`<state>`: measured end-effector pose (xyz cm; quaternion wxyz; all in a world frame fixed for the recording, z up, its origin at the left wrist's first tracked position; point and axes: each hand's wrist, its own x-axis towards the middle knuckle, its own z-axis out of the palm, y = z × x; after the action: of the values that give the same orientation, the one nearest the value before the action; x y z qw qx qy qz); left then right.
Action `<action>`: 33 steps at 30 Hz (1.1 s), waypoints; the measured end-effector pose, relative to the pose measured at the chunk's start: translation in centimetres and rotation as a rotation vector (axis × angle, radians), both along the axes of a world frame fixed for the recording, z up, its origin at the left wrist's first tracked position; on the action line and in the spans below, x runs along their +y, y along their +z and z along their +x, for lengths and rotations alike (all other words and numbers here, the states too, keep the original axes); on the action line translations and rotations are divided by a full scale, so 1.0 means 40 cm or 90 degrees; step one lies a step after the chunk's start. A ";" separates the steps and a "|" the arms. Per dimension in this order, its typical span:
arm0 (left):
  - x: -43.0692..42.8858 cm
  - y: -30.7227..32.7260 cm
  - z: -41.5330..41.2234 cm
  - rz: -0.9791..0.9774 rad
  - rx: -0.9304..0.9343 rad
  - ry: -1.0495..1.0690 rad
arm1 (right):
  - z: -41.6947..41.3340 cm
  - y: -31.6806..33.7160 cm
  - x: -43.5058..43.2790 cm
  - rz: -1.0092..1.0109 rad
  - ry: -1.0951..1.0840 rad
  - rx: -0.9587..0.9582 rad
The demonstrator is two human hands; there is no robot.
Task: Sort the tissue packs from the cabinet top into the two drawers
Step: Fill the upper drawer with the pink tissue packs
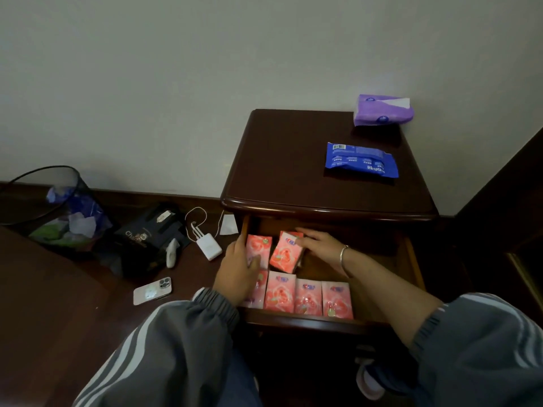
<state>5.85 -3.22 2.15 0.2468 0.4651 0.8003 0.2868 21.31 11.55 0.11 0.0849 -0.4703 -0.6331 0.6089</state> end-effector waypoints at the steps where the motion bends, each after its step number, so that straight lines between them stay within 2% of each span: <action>1: 0.001 -0.002 -0.001 0.004 0.003 0.008 | -0.003 -0.005 0.006 0.015 0.026 -0.026; 3: 0.001 -0.007 0.001 0.013 0.006 0.016 | -0.005 -0.016 0.014 0.074 0.044 -0.067; 5: 0.000 -0.011 0.002 0.016 0.014 0.019 | -0.007 -0.026 0.009 0.111 0.008 -0.055; 9: 0.002 -0.017 0.004 0.016 0.029 0.029 | -0.016 -0.036 -0.016 0.069 -0.050 0.009; 12: 0.002 -0.018 0.005 0.012 0.037 0.033 | -0.014 -0.032 -0.026 0.045 0.016 0.000; 16: 0.002 -0.017 0.010 0.015 0.056 0.030 | -0.017 -0.033 -0.040 0.109 0.083 -0.042; 21: 0.004 -0.011 0.011 0.000 0.057 0.035 | -0.038 -0.016 -0.040 0.151 -0.010 -0.025; 30: 0.006 -0.013 0.007 -0.005 0.054 0.037 | -0.033 0.005 -0.040 -0.057 0.000 0.049; 33: 0.007 -0.017 0.006 -0.004 0.054 0.040 | -0.019 0.009 -0.039 -0.087 0.017 0.038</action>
<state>6.07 -2.95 1.47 0.2048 0.4508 0.8251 0.2720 20.56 10.01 0.49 0.0635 -0.4484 -0.5935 0.6653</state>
